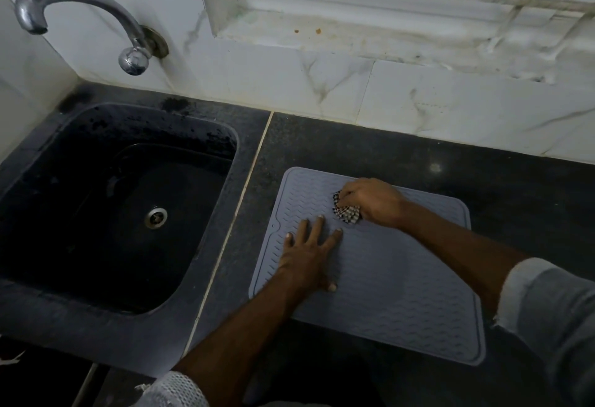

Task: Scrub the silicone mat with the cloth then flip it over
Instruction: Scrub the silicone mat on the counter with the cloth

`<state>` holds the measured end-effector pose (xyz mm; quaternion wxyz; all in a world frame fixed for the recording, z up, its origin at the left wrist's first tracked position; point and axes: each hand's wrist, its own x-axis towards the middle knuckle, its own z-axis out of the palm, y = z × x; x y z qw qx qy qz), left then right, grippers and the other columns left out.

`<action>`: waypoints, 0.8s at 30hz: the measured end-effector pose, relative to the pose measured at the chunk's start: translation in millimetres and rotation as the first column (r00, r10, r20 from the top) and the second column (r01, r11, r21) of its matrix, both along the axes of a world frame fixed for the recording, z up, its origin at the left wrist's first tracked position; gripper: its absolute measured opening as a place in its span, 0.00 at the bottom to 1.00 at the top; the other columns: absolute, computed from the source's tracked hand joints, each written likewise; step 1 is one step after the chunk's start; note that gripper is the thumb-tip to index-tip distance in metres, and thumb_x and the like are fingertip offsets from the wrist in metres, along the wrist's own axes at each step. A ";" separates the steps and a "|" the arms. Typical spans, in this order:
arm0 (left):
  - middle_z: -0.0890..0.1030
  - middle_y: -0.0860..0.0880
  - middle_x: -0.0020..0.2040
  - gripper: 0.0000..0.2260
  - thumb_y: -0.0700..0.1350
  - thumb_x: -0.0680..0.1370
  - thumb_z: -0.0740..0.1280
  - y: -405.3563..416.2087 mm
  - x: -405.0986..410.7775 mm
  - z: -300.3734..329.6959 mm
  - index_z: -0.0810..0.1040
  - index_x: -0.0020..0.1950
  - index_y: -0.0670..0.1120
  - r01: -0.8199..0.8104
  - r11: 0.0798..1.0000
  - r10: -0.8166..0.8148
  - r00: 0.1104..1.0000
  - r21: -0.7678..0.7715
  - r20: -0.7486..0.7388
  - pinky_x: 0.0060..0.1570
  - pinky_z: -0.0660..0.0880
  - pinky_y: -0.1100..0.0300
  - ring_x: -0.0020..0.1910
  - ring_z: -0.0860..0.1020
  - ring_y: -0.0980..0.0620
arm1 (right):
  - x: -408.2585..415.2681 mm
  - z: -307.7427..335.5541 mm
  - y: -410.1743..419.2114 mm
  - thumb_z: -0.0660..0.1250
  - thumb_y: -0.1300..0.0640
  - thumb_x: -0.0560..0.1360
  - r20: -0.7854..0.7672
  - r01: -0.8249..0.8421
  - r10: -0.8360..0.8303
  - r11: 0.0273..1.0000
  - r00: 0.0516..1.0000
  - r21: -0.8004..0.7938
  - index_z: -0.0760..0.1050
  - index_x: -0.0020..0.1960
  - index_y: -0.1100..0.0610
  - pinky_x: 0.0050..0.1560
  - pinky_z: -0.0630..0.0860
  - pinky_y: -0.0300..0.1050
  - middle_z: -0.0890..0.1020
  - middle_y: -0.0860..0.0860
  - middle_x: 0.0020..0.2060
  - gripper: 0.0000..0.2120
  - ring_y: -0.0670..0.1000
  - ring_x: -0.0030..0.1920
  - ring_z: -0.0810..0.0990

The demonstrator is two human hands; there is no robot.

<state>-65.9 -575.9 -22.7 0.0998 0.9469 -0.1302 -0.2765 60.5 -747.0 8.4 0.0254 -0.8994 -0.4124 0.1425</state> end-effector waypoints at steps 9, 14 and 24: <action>0.34 0.46 0.77 0.51 0.59 0.69 0.73 -1.7 2.9 -5.0 0.38 0.77 0.58 0.005 1.000 -0.004 1.000 0.026 -0.018 0.71 0.42 0.36 0.75 0.34 0.38 | -14.6 -14.4 13.4 0.57 0.54 0.80 -0.031 0.129 -0.126 0.985 0.991 0.112 0.69 0.69 0.53 0.71 0.60 0.49 0.70 0.51 0.70 0.18 0.53 0.70 0.66; 0.34 0.47 0.77 0.52 0.59 0.68 0.74 0.3 3.4 -8.3 0.39 0.77 0.58 0.013 1.000 -0.013 1.000 0.011 0.000 0.71 0.42 0.35 0.75 0.34 0.38 | -17.4 -8.1 -36.5 0.61 0.57 0.78 -0.015 0.086 -0.085 0.996 0.996 0.015 0.72 0.67 0.53 0.70 0.63 0.49 0.72 0.52 0.68 0.17 0.53 0.68 0.69; 0.36 0.45 0.78 0.51 0.59 0.68 0.74 -2.8 4.6 -5.8 0.41 0.78 0.56 0.009 0.999 -0.009 1.000 0.050 -0.001 0.71 0.45 0.34 0.76 0.36 0.37 | -25.4 -17.7 6.1 0.57 0.55 0.80 0.025 0.097 -0.099 0.992 0.995 0.077 0.68 0.70 0.54 0.72 0.59 0.50 0.69 0.52 0.71 0.19 0.54 0.70 0.66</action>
